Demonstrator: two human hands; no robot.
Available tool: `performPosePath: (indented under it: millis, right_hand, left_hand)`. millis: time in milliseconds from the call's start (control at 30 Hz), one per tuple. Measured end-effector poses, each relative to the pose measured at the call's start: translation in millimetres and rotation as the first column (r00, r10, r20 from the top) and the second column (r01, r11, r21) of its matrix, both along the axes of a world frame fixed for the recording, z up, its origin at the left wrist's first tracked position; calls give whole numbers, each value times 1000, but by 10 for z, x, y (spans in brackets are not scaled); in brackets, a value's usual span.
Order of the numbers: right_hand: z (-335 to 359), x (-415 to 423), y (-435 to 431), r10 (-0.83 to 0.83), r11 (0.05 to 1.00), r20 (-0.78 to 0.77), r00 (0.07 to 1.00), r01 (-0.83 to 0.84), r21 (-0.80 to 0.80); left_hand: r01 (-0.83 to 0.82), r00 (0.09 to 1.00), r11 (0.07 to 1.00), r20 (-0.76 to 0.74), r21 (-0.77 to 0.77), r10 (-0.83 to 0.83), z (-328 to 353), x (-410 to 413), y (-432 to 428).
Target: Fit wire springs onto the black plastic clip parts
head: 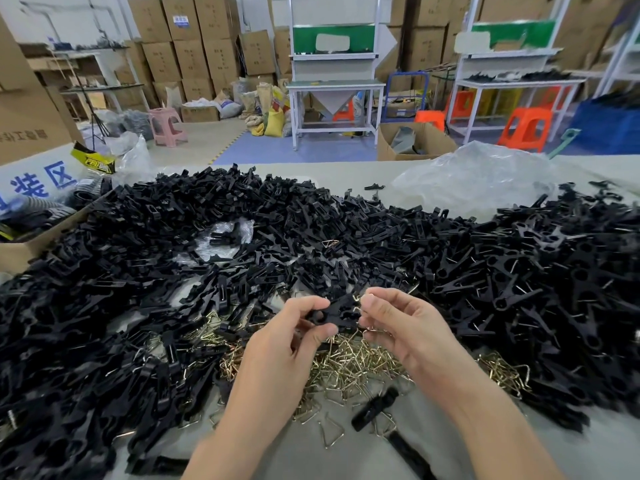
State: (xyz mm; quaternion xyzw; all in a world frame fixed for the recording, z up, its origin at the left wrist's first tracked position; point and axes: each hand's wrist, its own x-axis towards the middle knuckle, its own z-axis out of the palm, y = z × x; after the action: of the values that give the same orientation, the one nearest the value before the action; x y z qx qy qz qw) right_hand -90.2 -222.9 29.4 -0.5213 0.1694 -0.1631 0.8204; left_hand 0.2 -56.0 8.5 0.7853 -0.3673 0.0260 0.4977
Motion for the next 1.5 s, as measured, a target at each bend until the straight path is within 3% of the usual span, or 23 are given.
performPosePath:
  millis: [633,967,1267,1500]
  right_hand:
    - [-3,-26,-17,58,998,-28,998,-59,-12]
    - [-18,-8,13,83,991,-86,993,-91,-94]
    - [-39,-34,-14,314,949,25,949,-314,36]
    - [-44,-40,54,478,858,154,865,-497,130]
  left_hand:
    - [46,985,983,-156,-176,-74,8,20,9]
    - [115,972,989,-193,-98,-132,9,-15,12]
    - [168,944,971,-256,-172,-209,48,-40,19]
    - [220,930,935,-228,-278,-287,106,-39,10]
